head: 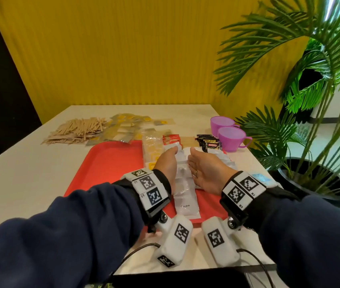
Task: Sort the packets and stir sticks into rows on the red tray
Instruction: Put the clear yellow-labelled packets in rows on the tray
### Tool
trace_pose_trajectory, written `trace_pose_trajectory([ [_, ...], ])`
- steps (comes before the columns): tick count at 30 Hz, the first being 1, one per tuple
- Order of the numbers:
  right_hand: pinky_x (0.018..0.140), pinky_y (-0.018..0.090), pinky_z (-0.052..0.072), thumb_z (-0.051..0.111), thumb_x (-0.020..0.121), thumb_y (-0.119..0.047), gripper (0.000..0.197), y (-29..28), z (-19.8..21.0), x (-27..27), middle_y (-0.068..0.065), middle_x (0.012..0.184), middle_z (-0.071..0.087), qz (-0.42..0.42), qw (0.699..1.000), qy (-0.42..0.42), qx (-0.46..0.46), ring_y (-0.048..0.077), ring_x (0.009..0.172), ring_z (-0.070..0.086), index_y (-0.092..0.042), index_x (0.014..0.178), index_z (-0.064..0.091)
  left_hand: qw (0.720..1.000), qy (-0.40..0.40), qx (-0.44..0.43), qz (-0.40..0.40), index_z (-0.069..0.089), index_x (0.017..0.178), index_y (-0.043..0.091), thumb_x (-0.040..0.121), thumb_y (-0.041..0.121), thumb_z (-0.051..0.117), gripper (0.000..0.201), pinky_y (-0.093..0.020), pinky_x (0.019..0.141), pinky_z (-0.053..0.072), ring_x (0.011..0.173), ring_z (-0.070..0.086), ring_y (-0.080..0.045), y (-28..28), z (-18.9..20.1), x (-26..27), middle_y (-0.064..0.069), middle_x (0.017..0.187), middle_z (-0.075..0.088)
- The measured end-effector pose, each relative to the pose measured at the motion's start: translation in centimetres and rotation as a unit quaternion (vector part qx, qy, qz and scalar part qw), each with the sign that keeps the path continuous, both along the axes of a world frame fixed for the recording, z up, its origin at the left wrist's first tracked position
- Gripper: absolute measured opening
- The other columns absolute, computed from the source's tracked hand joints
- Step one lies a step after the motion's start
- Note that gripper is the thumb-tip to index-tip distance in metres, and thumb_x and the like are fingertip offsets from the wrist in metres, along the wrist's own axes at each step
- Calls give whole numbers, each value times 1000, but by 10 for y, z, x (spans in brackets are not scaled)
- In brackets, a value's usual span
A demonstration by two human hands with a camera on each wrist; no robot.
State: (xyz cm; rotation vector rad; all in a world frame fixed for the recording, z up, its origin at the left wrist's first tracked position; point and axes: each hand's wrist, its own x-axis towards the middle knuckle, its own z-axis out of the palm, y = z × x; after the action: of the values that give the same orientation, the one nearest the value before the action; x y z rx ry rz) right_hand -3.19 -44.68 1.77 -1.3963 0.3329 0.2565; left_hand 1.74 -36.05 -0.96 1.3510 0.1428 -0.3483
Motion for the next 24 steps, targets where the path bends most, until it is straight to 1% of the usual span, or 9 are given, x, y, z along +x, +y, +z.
trace_pose_trajectory([
  [2, 90, 23, 32, 25, 103, -32, 48, -1, 0, 3, 4, 147, 36, 3, 1000, 2, -6, 17, 136, 32, -6, 142, 33, 1000, 8, 3, -4, 31, 145, 17, 92, 44, 44, 61, -39, 114, 21, 139, 28, -24, 0, 0, 1, -6, 151, 29],
  [5, 101, 24, 28, 29, 102, -35, 51, -5, 0, 14, 3, 153, 27, -20, 1000, -2, -6, 15, 140, 25, -9, 146, 26, 1000, 14, -5, 11, 47, 136, 19, 60, 59, 55, 86, -47, 110, 29, 131, 41, -28, 1, -16, 26, -9, 144, 42],
  [7, 113, 31, 18, 31, 101, -38, 57, -8, 1, 22, 2, 156, 18, -29, 1000, -5, -4, 16, 143, 16, -11, 148, 19, 1000, 17, -1, 19, 59, 110, 12, 75, 50, 52, 52, -30, 101, 41, 106, 61, -17, 8, 3, 20, -7, 115, 65],
  [9, 117, 35, 14, 33, 100, -39, 59, -11, 5, 32, 4, 156, 17, -31, 999, -11, -8, 18, 144, 14, -11, 149, 17, 1000, 15, 1, 20, 53, 84, 15, 97, 32, 39, 26, -9, 69, 48, 67, 65, -2, 16, 24, 14, 5, 67, 67],
  [13, 115, 38, 17, 33, 100, -41, 61, -14, 17, 56, 9, 155, 20, -21, 999, -8, -27, 25, 143, 17, -6, 148, 18, 997, 1, 44, 61, 37, 141, 17, 94, 36, 43, 51, -40, 112, 27, 135, 34, -24, 43, 33, 48, -3, 145, 38],
  [15, 111, 38, 24, 34, 99, -41, 61, -12, 21, 71, 14, 151, 26, -24, 999, 0, -39, 30, 140, 24, -2, 145, 23, 996, -2, 54, 78, 46, 134, 16, 94, 33, 43, 44, -37, 108, 33, 130, 40, -24, 55, 29, 68, -6, 143, 40],
  [18, 103, 38, 34, 36, 99, -42, 59, -6, 24, 91, 16, 139, 39, -16, 998, 10, -54, 29, 123, 40, -1, 141, 31, 997, 25, 31, 59, 56, 98, 18, 98, 32, 39, 22, -19, 78, 48, 93, 64, -10, 64, 16, 85, 0, 96, 68],
  [21, 88, 34, 38, 35, 98, -44, 56, 1, 20, 105, 10, 108, 46, -4, 997, 26, -76, 22, 95, 40, 0, 135, 37, 999, 38, 1, 11, 53, 123, 11, 89, 42, 45, 47, -45, 99, 44, 115, 57, -28, 64, 8, 85, -13, 126, 58],
  [24, 80, 32, 38, 35, 98, -44, 51, 4, 17, 113, 7, 98, 45, 6, 994, 33, -100, 18, 82, 42, -3, 128, 42, 998, 52, -23, 8, 49, 131, 14, 84, 42, 48, 55, -51, 98, 45, 114, 58, -30, 64, -1, 96, -12, 128, 59],
])
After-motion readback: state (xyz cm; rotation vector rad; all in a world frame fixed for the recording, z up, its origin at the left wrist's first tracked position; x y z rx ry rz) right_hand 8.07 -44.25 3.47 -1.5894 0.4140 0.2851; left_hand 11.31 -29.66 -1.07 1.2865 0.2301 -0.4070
